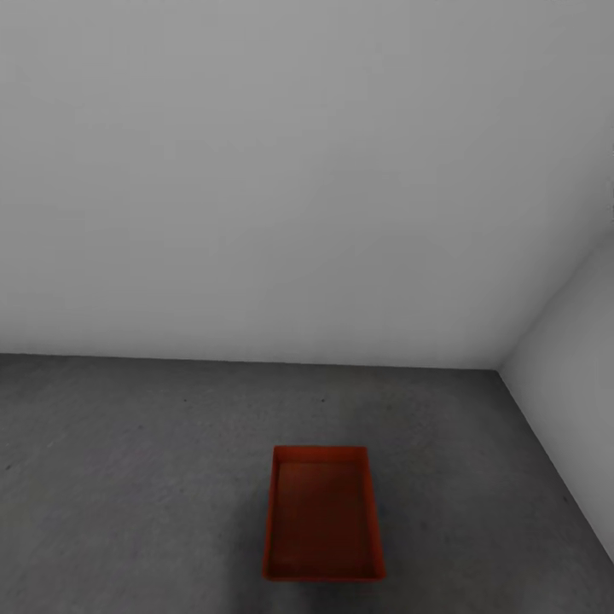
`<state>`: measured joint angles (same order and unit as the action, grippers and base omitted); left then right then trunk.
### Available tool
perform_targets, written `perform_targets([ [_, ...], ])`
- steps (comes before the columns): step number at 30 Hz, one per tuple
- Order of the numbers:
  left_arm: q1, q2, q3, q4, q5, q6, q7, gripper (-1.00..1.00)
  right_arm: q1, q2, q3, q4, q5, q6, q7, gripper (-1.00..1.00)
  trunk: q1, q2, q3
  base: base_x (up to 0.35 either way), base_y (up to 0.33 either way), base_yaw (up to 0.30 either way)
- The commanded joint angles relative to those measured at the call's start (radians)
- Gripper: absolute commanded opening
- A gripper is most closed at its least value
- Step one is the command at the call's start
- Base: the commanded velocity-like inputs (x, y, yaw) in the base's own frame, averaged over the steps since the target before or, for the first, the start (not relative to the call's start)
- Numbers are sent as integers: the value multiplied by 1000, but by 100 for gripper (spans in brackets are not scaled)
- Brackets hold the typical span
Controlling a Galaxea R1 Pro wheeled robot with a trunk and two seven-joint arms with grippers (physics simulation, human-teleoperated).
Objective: Move the two storage containers from the living room to the garage. In the garage, place one container on the floor and stack the other container on top of it (either order is fine).
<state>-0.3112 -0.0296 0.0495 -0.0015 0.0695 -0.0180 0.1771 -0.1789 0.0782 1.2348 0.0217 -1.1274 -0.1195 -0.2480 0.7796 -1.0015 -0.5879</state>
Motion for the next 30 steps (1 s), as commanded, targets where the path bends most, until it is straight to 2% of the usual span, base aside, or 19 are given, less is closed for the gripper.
perform_targets([
  [1,0,7,4,0,7,-1,-20,100,7,1,9,1,-9,-8,5,100,0,0,1,0,0,0],
  [3,0,22,4,0,7,-1,-51,100,17,2,9,0,-10,-20,20,100,0,0,4,0,0,0],
  [7,2,36,4,0,7,-4,-70,100,23,2,8,0,-11,-31,35,100,0,0,10,0,0,0],
  [22,8,28,4,0,5,-4,-74,100,24,0,7,0,-13,-34,39,100,0,0,34,0,0,0],
  [30,8,22,4,0,7,-5,-74,100,24,-1,5,0,-12,-34,39,100,0,0,36,-32,14,0],
])
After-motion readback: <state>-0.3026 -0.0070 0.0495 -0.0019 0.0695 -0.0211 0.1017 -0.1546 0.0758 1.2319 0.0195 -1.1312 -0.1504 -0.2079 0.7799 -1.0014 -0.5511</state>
